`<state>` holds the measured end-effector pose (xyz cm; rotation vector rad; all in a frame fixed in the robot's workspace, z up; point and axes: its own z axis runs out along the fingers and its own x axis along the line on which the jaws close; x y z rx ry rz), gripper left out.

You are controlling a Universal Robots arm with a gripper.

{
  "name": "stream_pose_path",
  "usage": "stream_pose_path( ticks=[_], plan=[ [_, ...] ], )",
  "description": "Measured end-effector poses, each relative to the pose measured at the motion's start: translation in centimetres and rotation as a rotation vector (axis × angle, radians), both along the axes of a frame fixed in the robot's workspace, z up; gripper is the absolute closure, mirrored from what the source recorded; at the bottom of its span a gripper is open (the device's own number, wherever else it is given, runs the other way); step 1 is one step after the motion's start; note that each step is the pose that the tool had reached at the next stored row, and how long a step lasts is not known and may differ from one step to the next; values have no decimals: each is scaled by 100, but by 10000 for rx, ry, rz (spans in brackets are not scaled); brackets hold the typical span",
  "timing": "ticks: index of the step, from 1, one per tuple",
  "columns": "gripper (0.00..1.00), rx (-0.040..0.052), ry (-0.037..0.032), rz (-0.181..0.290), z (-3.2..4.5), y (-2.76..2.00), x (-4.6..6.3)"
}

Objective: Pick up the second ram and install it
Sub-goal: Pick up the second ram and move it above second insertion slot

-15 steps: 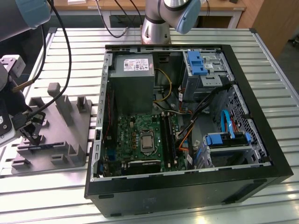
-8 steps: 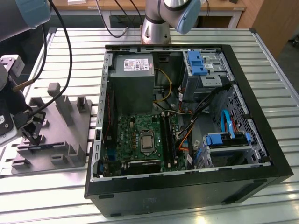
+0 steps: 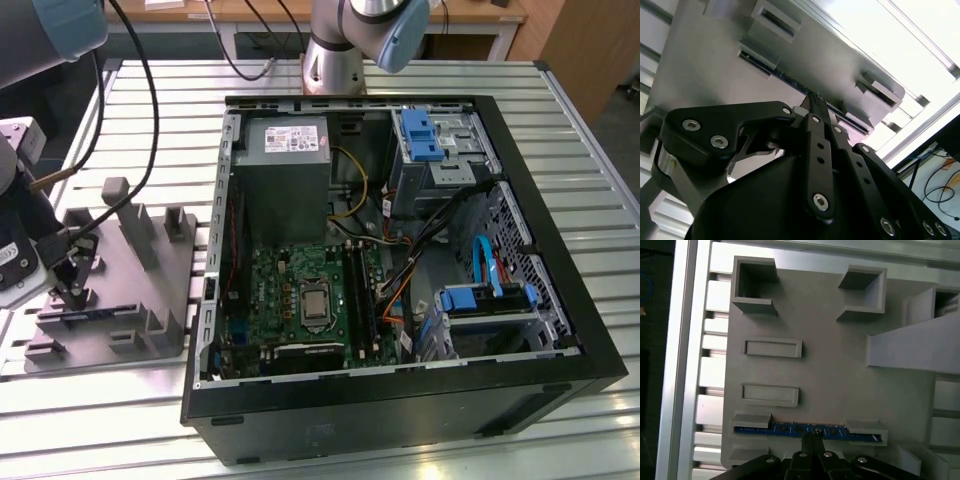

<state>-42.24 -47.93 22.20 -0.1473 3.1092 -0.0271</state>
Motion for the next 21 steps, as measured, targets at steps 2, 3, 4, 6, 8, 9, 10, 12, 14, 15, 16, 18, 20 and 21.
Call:
stream_pose_path(
  ticks=[2, 3, 4, 6, 8, 9, 10, 12, 14, 15, 16, 18, 20, 21],
  plan=[
    [90, 0, 0, 203, 0, 0, 0],
    [90, 0, 0, 305, 0, 0, 0],
    [90, 0, 0, 403, 0, 0, 0],
    [90, 1, 0, 580, 0, 0, 0],
    [90, 0, 0, 734, 0, 0, 0],
    [90, 0, 0, 799, 0, 0, 0],
    [90, 0, 0, 862, 0, 0, 0],
    [90, 0, -1, 993, 0, 0, 0],
    [90, 0, 0, 1124, 0, 0, 0],
    [90, 0, 0, 1199, 0, 0, 0],
    [90, 0, 0, 1269, 0, 0, 0],
    [90, 0, -1, 1408, 0, 0, 0],
    [90, 0, 0, 1548, 0, 0, 0],
    [90, 0, 0, 1621, 0, 0, 0]
  ],
)
